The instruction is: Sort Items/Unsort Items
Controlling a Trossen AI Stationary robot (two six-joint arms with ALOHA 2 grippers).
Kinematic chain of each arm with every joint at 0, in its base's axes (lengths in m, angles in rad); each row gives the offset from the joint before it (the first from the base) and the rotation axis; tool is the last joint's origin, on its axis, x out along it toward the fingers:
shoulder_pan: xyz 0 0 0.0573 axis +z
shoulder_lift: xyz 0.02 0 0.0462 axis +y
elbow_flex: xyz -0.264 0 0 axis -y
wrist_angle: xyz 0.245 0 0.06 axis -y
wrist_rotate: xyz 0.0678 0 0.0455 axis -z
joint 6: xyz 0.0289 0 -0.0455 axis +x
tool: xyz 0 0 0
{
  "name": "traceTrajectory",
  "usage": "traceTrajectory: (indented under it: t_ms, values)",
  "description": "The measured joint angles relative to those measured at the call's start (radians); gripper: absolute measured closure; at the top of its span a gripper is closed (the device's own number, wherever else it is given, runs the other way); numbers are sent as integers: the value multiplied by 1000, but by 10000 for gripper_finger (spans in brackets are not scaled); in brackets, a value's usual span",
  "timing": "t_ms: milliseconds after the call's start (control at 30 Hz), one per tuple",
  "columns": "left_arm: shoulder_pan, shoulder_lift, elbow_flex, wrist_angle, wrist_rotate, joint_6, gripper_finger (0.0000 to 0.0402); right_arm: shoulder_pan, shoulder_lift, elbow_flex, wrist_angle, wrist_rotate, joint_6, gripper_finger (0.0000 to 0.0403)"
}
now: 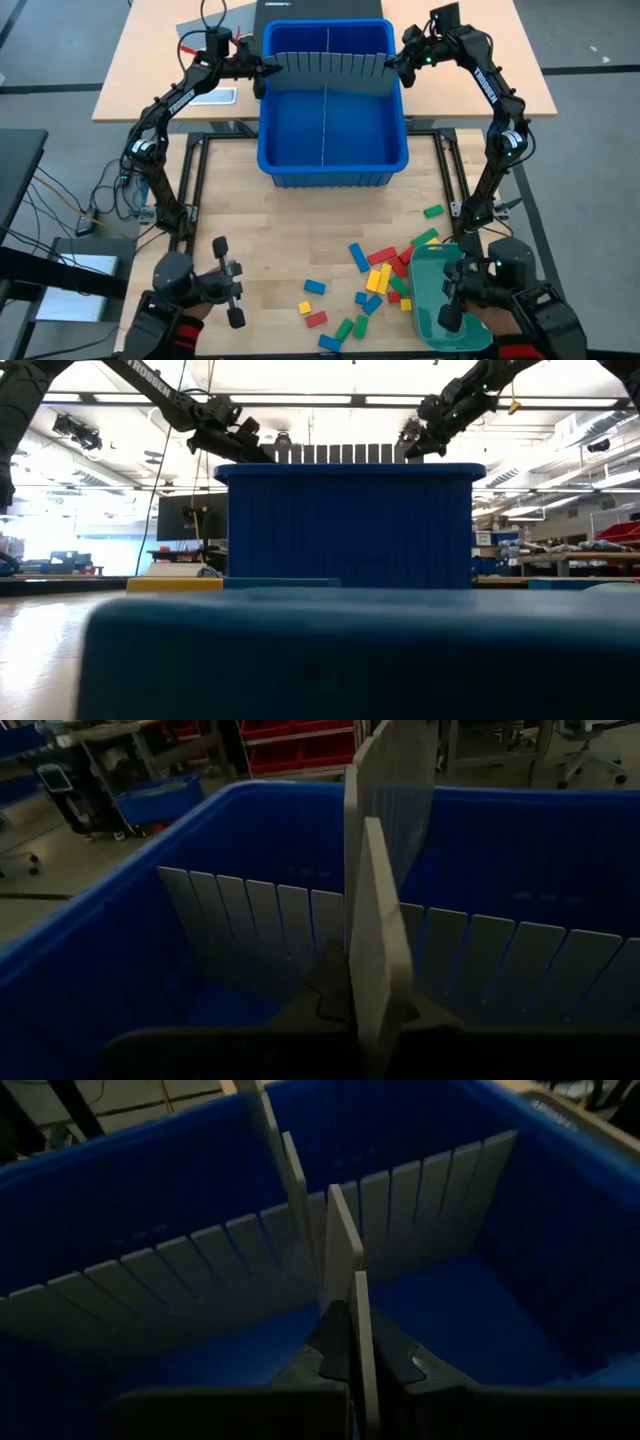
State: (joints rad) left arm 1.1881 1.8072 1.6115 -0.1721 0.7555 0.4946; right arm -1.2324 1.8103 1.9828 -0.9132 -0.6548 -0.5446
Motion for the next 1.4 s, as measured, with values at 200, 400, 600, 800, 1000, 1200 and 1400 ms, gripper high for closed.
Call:
traceTrajectory:
  t_ms: [200, 400, 600, 800, 1000, 1200, 1400]
  values:
    - [0, 2, 0, -84, -4, 56, 401, 1, 1, -68, 23, 2, 5, 403]
    - [0, 4, -37, -93, -6, 71, 401, 2, 3, -74, 26, 4, 12, 403]
    - [-10, 1, -97, -53, -10, 73, 401, 3, 4, -76, 25, 7, 12, 403]
    - [-11, 1, -151, -18, -15, 51, 401, 4, 4, -96, 36, 20, 9, 393]
    - [-14, 0, -174, -13, -20, 18, 394, 14, 0, -126, 27, 37, 18, 374]
    - [-16, 4, -160, 39, -49, -185, 360, 35, -3, -122, 36, 112, 25, 346]
    - [-16, 10, -118, 22, -60, -272, 325, 36, -28, -122, 52, 154, 99, 307]
